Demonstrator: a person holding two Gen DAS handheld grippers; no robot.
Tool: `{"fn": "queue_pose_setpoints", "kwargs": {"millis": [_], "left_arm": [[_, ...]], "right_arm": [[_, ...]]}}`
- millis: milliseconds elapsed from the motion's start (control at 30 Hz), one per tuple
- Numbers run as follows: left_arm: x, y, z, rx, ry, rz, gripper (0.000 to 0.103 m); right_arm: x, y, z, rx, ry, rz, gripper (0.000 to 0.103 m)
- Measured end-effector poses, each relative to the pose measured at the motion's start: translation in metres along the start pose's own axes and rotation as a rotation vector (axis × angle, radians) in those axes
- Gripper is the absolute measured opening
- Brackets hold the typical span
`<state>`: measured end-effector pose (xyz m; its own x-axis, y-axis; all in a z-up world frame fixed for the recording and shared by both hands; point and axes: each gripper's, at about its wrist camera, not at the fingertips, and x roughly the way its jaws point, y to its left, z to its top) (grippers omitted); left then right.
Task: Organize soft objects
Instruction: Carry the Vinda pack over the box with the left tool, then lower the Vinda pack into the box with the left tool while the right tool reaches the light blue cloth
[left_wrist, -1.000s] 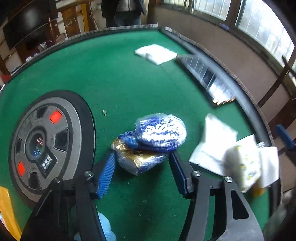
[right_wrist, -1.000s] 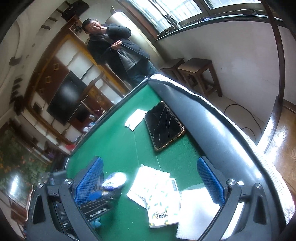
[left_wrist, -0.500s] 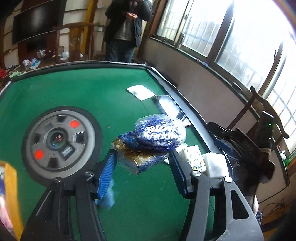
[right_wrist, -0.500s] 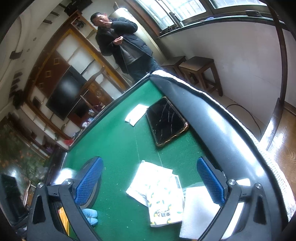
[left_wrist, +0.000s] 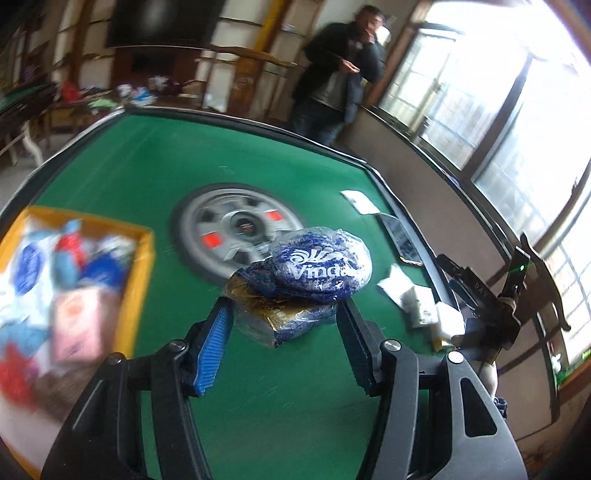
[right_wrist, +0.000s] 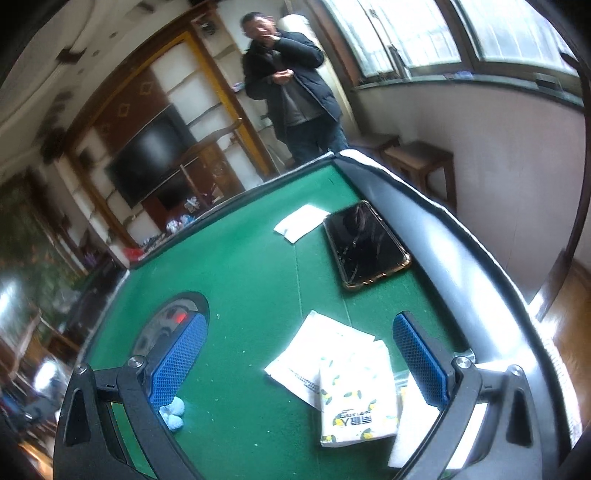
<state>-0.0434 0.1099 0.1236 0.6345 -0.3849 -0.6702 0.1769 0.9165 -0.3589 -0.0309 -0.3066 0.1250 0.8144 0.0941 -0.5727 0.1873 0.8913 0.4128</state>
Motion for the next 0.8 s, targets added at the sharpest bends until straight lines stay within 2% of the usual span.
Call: {"fn": "queue_pose_setpoints", "kwargs": {"millis": [167, 233, 300, 467, 633, 800], "left_arm": [[-0.039, 0.049, -0.024, -0.055, -0.047, 0.066, 0.057], [-0.046, 0.066, -0.033, -0.090, -0.042, 0.080, 0.057], [-0.054, 0.083, -0.040, -0.120, -0.042, 0.092, 0.057], [-0.062, 0.117, -0.059, -0.182, -0.041, 0.110, 0.057], [-0.069, 0.154, -0.074, -0.261, -0.029, 0.138, 0.057], [-0.076, 0.190, -0.090, -0.321, -0.003, 0.209, 0.057]], "right_arm": [[0.007, 0.044, -0.024, -0.178, 0.022, 0.017, 0.099], [0.013, 0.065, -0.035, -0.228, 0.069, 0.036, 0.099], [0.020, 0.082, -0.043, -0.243, 0.130, 0.088, 0.099], [0.029, 0.115, -0.056, -0.238, 0.226, 0.151, 0.100], [0.041, 0.137, -0.066, -0.277, 0.285, 0.136, 0.099], [0.056, 0.155, -0.080, -0.302, 0.338, 0.112, 0.099]]}}
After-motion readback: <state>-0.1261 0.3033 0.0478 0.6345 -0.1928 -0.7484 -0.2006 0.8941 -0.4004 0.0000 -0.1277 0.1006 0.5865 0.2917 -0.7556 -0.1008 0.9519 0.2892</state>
